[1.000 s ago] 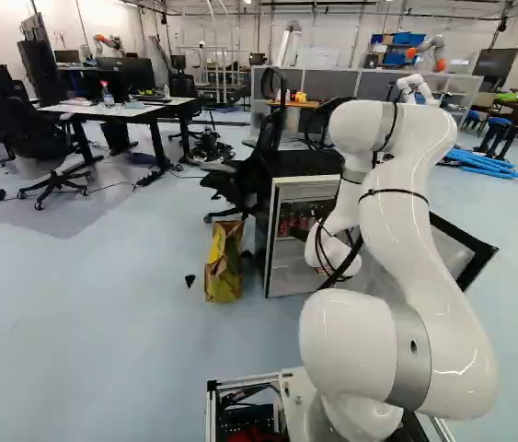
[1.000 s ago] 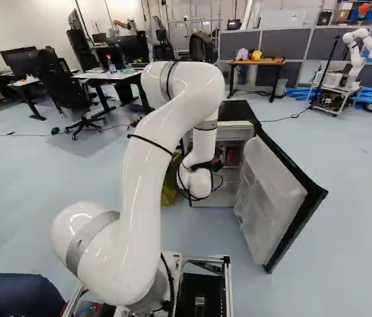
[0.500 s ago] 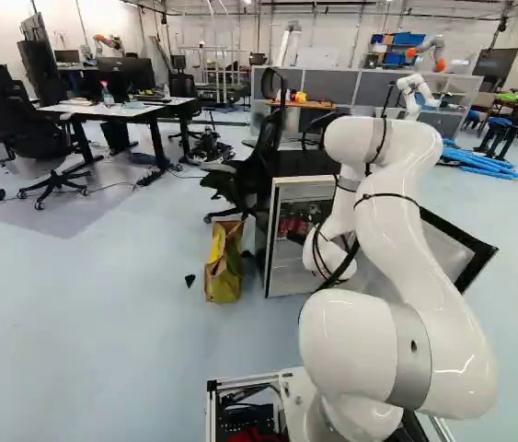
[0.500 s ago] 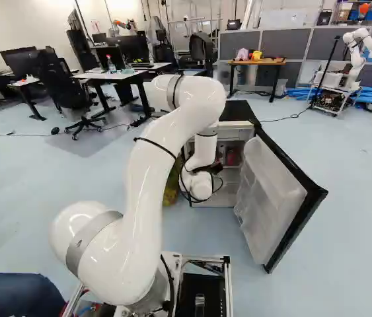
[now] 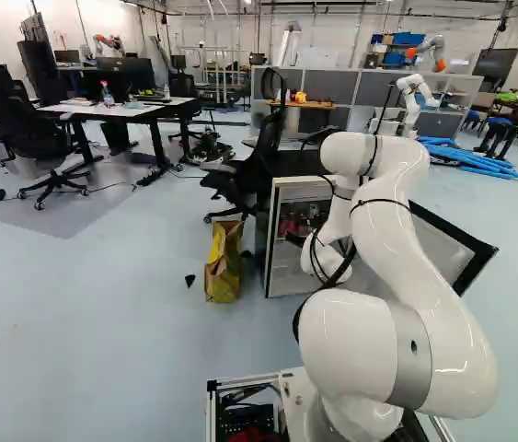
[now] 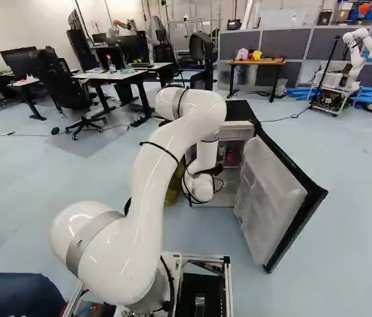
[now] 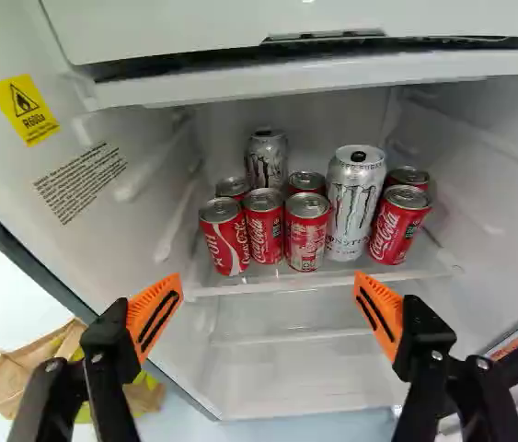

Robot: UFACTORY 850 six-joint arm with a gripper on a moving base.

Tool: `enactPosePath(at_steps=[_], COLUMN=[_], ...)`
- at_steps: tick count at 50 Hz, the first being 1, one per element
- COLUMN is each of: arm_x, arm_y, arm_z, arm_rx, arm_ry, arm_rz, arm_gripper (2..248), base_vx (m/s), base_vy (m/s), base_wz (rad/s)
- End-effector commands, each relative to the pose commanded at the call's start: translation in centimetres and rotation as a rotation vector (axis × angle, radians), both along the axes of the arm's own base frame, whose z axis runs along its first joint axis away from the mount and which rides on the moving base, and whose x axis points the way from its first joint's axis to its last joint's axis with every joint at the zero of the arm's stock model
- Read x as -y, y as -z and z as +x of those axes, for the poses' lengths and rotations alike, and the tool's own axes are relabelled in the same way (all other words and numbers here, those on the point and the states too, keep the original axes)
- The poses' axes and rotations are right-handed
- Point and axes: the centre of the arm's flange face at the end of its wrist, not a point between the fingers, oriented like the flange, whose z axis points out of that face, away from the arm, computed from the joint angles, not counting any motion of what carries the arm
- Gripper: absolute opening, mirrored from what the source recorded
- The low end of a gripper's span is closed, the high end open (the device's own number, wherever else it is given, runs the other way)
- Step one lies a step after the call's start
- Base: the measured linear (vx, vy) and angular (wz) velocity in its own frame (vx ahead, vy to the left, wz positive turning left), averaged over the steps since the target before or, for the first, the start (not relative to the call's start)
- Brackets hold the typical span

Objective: Grab a drink from the fridge

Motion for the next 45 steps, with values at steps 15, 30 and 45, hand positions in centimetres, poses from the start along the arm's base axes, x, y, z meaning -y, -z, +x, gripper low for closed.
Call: enactPosePath(at_steps=[15, 30, 45], arm_x=[0.9, 1.8, 2.4], arm_y=[0.9, 1.2, 3.4], arm_z=[0.9, 1.7, 2.1], arm_rx=[0.058, 0.103, 0.104], arm_ry=[0.011, 0.024, 0.031], arm_rz=[-0.005, -0.012, -0.013], arm_gripper=[247, 247, 247], base_vx=[0.0, 0.0, 0.0], base_vy=[0.0, 0.0, 0.0], base_wz=[0.0, 0.0, 0.0])
